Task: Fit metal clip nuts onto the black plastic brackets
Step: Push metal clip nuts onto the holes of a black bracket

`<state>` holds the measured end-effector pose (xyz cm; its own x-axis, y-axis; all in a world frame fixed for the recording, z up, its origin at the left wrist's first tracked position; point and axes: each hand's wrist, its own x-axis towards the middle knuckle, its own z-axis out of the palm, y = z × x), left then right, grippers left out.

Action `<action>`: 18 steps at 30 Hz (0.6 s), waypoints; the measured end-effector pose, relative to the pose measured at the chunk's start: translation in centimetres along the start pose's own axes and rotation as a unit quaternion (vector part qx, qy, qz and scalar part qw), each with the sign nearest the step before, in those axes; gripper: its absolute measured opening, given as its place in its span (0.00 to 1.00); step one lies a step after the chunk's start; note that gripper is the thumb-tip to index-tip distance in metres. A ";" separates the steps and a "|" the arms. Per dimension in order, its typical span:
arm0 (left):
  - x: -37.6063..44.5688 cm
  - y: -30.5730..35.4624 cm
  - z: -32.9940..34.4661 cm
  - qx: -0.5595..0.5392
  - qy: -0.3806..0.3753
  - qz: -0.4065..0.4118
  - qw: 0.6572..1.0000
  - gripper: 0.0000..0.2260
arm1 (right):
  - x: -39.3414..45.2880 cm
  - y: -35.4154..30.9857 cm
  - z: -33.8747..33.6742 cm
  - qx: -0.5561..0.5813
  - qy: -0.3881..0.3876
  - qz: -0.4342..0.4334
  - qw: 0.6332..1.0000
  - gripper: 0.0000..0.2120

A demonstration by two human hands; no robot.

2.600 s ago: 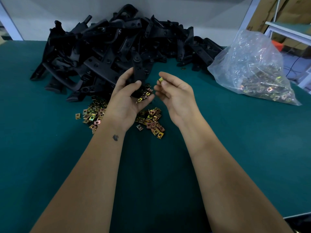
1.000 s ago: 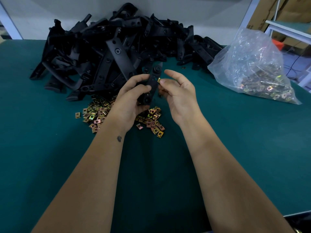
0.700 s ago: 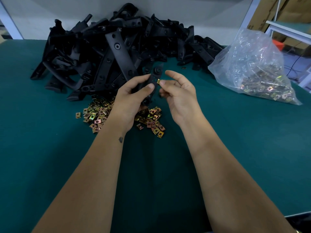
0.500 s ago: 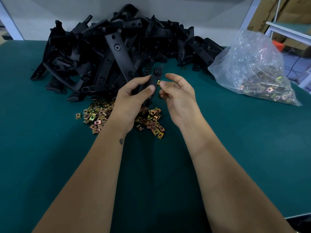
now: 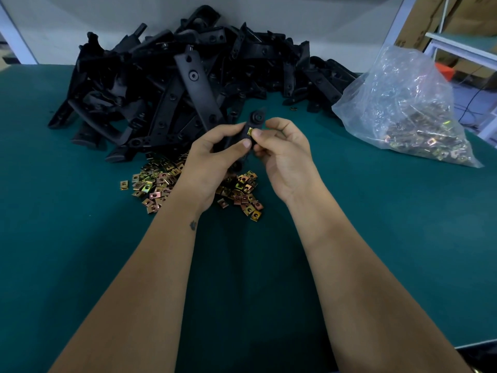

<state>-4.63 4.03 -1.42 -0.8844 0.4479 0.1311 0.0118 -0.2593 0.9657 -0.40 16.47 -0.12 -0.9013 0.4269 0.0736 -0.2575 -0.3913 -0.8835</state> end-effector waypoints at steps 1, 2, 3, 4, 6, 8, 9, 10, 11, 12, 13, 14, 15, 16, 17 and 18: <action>0.0 0.0 0.0 -0.011 -0.002 -0.005 1.000 0.10 | 0.0 0.0 0.0 0.002 -0.001 0.000 1.000 0.11; 0.0 0.0 0.0 -0.024 -0.003 -0.009 1.000 0.09 | 0.0 -0.1 0.1 0.005 -0.002 -0.001 1.000 0.11; 0.1 0.0 0.1 -0.034 -0.004 -0.013 0.999 0.09 | 0.0 -0.1 0.2 0.007 -0.004 -0.001 1.000 0.10; 0.1 0.0 0.1 -0.042 -0.001 -0.016 0.999 0.09 | 0.0 -0.2 0.2 0.008 -0.008 -0.001 1.000 0.10; 0.2 0.1 0.0 -0.067 0.018 -0.020 0.997 0.09 | 0.0 -0.4 0.2 -0.014 -0.014 0.002 1.000 0.08; 0.4 0.3 -0.4 -0.109 0.059 -0.027 0.992 0.07 | 0.1 -0.6 0.0 -0.102 -0.011 -0.007 0.995 0.06; 0.5 0.4 -0.7 -0.131 0.083 -0.027 0.988 0.07 | 0.1 -0.7 -0.1 -0.170 -0.009 -0.020 0.985 0.07; 0.5 0.6 -1.0 -0.152 0.106 -0.026 0.982 0.07 | 0.1 -0.6 -0.3 -0.245 -0.010 -0.037 0.969 0.08; 0.6 0.7 -1.3 -0.172 0.126 -0.024 0.977 0.07 | 0.0 -0.6 -0.4 -0.318 -0.014 -0.053 0.946 0.10; 0.6 0.8 -1.6 -0.189 0.145 -0.020 0.971 0.08 | -0.1 -0.5 -0.4 -0.386 -0.025 -0.063 0.920 0.12; 0.7 0.9 -1.8 -0.201 0.159 -0.017 0.966 0.08 | -0.2 -0.4 -0.3 -0.448 -0.042 -0.066 0.891 0.12; 0.7 1.0 -2.0 -0.210 0.167 -0.012 0.963 0.08 | -0.4 -0.2 -0.1 -0.507 -0.068 -0.066 0.857 0.10; 0.7 1.0 -2.2 -0.216 0.168 -0.007 0.962 0.08 | -0.5 0.1 0.0 -0.567 -0.097 -0.065 0.815 0.08; 0.8 1.0 -2.3 -0.219 0.166 -0.003 0.962 0.08 | -0.6 0.4 0.1 -0.623 -0.127 -0.071 0.769 0.06; 0.8 1.0 -2.4 -0.220 0.162 -0.001 0.962 0.08 | -0.6 0.7 0.2 -0.666 -0.152 -0.084 0.725 0.04; 0.8 1.0 -2.4 -0.218 0.160 -0.001 0.963 0.07 | -0.6 0.9 0.3 -0.692 -0.172 -0.099 0.694 0.04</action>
<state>-6.43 2.06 -0.92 -0.9834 0.1808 -0.0139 -0.1258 -0.6246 0.7708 -0.18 15.60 -0.87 -0.9870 0.0481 0.1535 -0.0210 0.9073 -0.4200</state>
